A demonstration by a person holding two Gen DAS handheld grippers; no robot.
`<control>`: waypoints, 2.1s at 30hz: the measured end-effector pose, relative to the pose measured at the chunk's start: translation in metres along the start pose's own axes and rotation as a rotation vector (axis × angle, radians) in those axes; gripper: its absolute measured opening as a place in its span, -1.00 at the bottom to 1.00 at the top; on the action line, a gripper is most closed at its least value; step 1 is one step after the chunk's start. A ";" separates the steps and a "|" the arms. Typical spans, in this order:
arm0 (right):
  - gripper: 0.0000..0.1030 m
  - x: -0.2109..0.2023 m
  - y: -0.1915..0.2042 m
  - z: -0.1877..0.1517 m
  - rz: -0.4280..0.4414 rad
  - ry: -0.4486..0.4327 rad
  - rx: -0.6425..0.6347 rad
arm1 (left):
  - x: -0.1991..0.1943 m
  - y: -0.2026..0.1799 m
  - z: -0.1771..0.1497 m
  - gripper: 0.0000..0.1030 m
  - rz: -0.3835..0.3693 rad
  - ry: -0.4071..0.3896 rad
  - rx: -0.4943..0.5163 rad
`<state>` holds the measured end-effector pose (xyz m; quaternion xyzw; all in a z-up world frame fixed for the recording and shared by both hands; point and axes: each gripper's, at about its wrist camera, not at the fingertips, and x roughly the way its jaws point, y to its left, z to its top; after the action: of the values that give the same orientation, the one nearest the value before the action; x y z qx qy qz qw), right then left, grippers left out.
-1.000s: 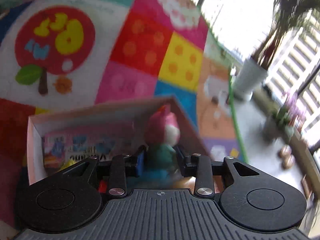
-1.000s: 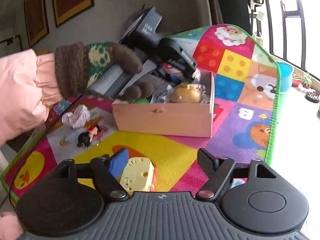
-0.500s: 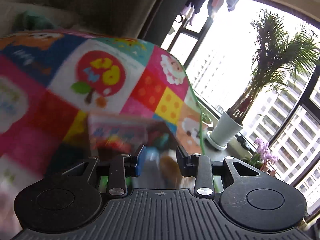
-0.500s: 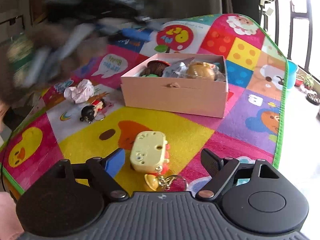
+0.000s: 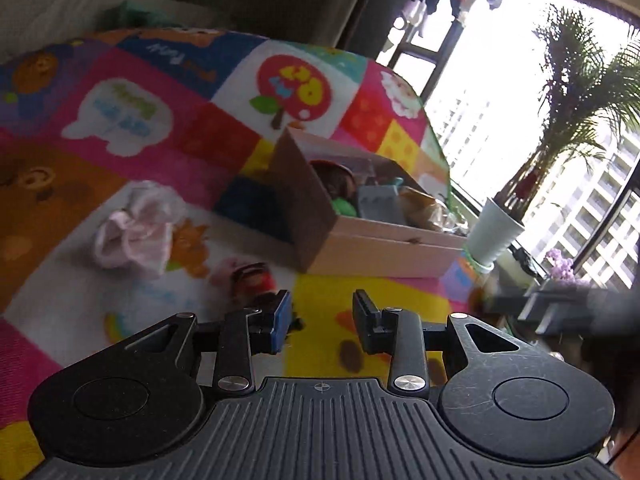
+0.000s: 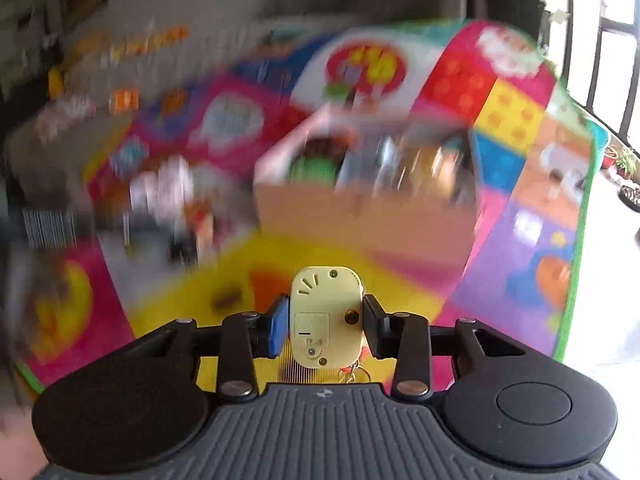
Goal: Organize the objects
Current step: 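Drop the yellow Hello Kitty toy into the pink box with the right tool, then grasp the small red-hatted doll figure with the left tool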
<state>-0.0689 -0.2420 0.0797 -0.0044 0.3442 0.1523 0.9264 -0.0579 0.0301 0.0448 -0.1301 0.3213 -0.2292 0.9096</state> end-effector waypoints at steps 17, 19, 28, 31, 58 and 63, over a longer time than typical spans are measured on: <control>0.42 0.020 -0.042 0.157 -0.218 -0.303 0.126 | -0.012 0.036 -0.016 -0.29 0.063 -0.006 -0.008; 0.44 0.021 -0.040 0.141 -0.207 -0.277 0.120 | -0.009 0.039 -0.018 -0.29 0.068 0.007 -0.021; 0.64 0.038 0.022 0.038 -0.145 -0.180 -0.055 | -0.002 0.025 -0.019 -0.28 0.078 0.039 0.030; 0.64 0.050 0.043 0.005 -0.079 -0.104 -0.076 | 0.000 0.021 -0.013 -0.28 0.077 0.039 0.000; 1.00 0.073 0.041 -0.033 -0.008 0.003 0.033 | 0.042 0.002 -0.003 -0.22 0.200 0.138 0.027; 1.00 0.077 0.044 -0.034 -0.025 0.026 0.012 | 0.004 0.019 -0.021 -0.22 0.226 0.106 0.001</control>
<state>-0.0482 -0.1821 0.0094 -0.0051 0.3571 0.1386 0.9237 -0.0621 0.0429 0.0199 -0.0804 0.3814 -0.1319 0.9114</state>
